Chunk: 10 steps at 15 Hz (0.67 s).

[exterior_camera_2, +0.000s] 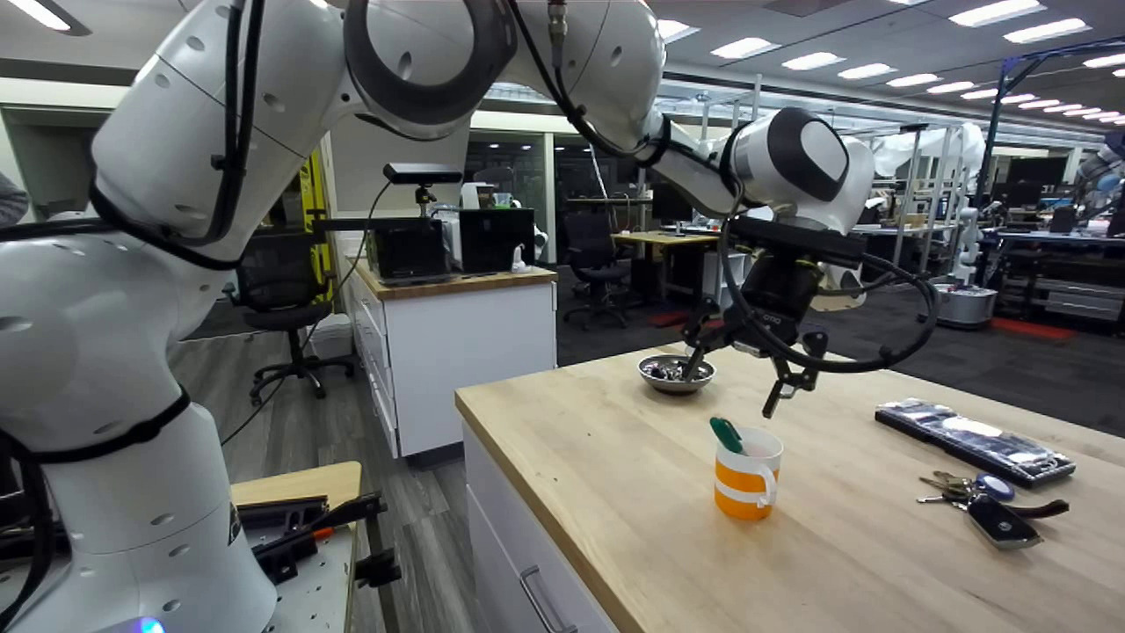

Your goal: Get the marker from the white/orange mug cup

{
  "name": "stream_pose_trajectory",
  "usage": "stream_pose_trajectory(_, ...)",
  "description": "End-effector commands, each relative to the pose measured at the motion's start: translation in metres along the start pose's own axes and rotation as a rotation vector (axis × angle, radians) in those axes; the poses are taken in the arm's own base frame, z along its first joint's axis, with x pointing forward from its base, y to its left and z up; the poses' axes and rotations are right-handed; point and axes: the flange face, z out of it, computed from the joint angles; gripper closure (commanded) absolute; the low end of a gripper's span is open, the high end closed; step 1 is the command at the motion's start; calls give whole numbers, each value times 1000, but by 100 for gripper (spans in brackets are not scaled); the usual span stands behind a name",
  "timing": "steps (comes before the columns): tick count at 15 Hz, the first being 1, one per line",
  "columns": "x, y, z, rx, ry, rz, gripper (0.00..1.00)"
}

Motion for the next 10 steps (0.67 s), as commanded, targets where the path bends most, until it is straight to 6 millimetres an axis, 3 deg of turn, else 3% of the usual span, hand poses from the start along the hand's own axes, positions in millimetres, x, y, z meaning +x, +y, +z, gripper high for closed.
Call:
stream_pose_trajectory(1, -2, -4, 5, 6, -5, 29, 0)
stream_pose_trajectory(10, 8, 3, 29, 33, -31, 34, 0)
